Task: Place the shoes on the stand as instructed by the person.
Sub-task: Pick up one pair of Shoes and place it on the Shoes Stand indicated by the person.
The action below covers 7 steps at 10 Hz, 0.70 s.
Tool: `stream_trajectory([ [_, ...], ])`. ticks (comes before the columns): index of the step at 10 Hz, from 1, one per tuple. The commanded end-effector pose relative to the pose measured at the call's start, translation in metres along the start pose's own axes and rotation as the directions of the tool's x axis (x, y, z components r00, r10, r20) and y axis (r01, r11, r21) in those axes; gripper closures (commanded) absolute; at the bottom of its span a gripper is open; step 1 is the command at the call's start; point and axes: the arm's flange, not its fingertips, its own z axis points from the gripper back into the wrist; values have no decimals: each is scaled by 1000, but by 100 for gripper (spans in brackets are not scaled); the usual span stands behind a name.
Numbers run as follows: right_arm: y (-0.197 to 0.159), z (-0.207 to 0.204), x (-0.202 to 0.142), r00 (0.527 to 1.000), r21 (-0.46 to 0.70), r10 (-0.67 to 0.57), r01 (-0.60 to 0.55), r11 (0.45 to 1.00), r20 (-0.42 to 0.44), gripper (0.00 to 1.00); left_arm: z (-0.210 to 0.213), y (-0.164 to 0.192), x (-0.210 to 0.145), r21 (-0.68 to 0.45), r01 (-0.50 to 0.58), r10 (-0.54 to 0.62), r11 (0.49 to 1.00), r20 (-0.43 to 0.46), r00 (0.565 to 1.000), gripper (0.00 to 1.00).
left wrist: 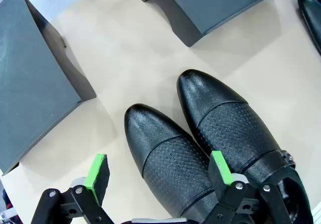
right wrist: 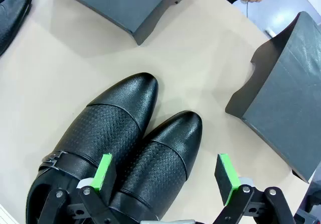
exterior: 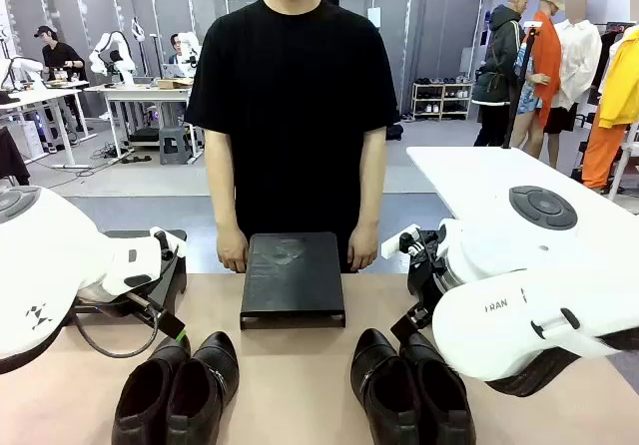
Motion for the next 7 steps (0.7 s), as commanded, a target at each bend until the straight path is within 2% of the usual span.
stream_trajectory([
  [1, 0, 0, 0, 1000, 0, 0, 0, 1000, 0, 0, 0, 0, 0, 0, 1, -1, 1000, 0, 1000, 0],
  [7, 0, 0, 0, 1000, 0, 0, 0, 1000, 0, 0, 0, 0, 0, 0, 1, -1, 1000, 0, 1000, 0],
])
